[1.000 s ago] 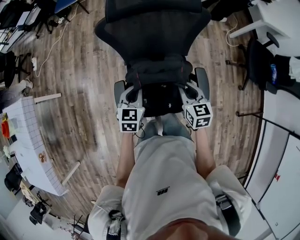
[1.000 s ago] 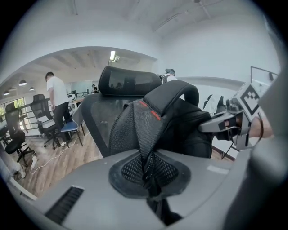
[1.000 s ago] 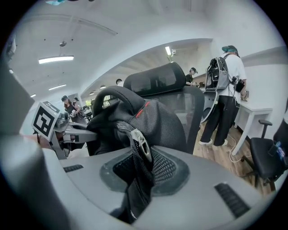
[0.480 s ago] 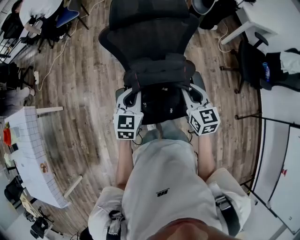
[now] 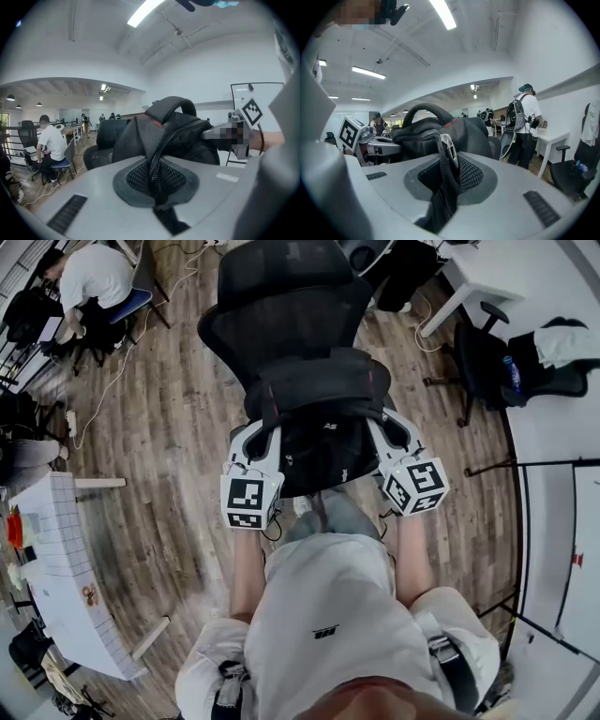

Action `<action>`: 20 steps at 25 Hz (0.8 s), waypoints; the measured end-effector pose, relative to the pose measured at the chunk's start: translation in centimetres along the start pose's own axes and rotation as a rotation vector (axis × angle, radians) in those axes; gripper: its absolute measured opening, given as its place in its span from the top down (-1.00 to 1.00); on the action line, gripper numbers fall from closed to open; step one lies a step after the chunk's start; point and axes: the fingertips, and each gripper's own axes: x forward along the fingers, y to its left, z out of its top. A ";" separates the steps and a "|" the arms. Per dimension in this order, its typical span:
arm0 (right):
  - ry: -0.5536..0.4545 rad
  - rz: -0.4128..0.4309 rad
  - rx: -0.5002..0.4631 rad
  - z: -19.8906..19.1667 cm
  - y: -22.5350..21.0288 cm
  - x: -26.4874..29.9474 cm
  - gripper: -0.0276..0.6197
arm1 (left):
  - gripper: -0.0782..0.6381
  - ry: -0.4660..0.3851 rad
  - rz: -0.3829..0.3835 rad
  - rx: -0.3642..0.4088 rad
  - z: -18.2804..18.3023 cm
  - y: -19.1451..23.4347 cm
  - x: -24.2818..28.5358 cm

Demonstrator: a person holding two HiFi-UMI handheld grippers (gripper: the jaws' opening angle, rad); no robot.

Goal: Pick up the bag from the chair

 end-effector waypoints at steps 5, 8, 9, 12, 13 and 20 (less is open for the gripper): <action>-0.029 0.016 0.025 0.8 0.7 -3.5 0.77 | 0.73 -0.012 -0.011 0.004 1.1 -2.5 -2.3; -0.047 0.038 0.022 0.8 1.0 -5.7 0.81 | 0.73 -0.024 -0.007 0.002 1.5 -4.4 -3.7; -0.051 0.048 0.022 0.7 1.1 -6.4 0.81 | 0.73 -0.029 -0.002 -0.004 1.6 -4.9 -4.2; -0.058 0.084 0.025 0.5 1.3 -8.6 0.81 | 0.73 -0.039 0.029 -0.015 1.9 -6.9 -5.7; -0.061 0.097 0.027 0.4 1.3 -9.4 0.81 | 0.73 -0.038 0.042 -0.017 1.9 -7.7 -6.2; -0.083 0.210 0.010 0.4 1.5 -14.5 0.81 | 0.73 -0.051 0.158 -0.028 2.3 -13.1 -10.4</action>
